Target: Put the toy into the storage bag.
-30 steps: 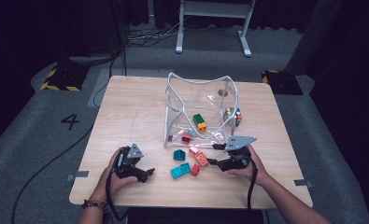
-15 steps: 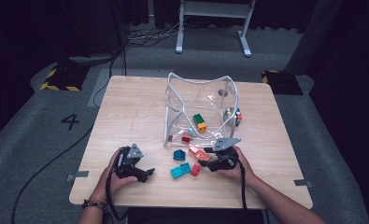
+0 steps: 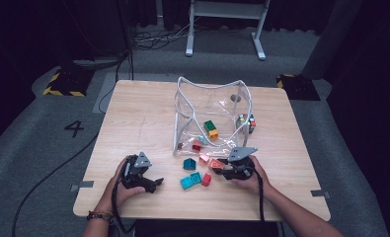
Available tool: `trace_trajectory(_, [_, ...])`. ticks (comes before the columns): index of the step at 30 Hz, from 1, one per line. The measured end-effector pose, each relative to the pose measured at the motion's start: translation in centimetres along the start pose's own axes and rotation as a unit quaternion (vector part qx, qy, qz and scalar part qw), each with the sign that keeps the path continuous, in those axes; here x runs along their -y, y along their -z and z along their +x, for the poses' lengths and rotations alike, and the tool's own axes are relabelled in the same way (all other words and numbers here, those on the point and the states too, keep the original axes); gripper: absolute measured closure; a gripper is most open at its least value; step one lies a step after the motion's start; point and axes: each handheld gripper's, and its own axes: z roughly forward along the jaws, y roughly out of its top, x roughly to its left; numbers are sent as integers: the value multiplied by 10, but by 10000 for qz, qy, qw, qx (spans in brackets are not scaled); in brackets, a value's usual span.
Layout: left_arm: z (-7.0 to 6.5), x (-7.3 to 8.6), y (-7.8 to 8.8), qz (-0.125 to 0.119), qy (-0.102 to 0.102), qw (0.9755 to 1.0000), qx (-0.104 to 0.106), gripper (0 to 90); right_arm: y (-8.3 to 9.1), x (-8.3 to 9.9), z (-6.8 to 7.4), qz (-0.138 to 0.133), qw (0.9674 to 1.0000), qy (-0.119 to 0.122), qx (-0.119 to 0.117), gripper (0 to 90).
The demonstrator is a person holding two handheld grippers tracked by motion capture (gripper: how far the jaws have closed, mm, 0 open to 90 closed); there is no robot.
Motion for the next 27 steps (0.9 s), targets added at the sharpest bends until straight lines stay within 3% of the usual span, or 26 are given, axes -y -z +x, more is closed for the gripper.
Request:
trace_trajectory(1, [0, 0, 0, -20, -14, 10000, -22, 50, 4, 0, -3, -118, 9999, 91, -49, 592])
trace_trajectory(5, [0, 0, 0, -16, -19, 10000, -22, 50, 24, 1, -10, -322, 9993, 76, -178, 592])
trace_trajectory(14, [0, 0, 0, -19, -14, 10000, -22, 50, 68, -3, -16, -516, 9980, 199, -303, 592])
trace_trajectory(22, [0, 0, 0, -19, -14, 10000, -22, 50, 106, -18, -25, -830, 9960, 274, -202, 592])
trace_trajectory(27, [0, 0, 0, -19, -15, 10000, -21, 50, 127, -31, -31, -865, 9955, 381, -19, 592])
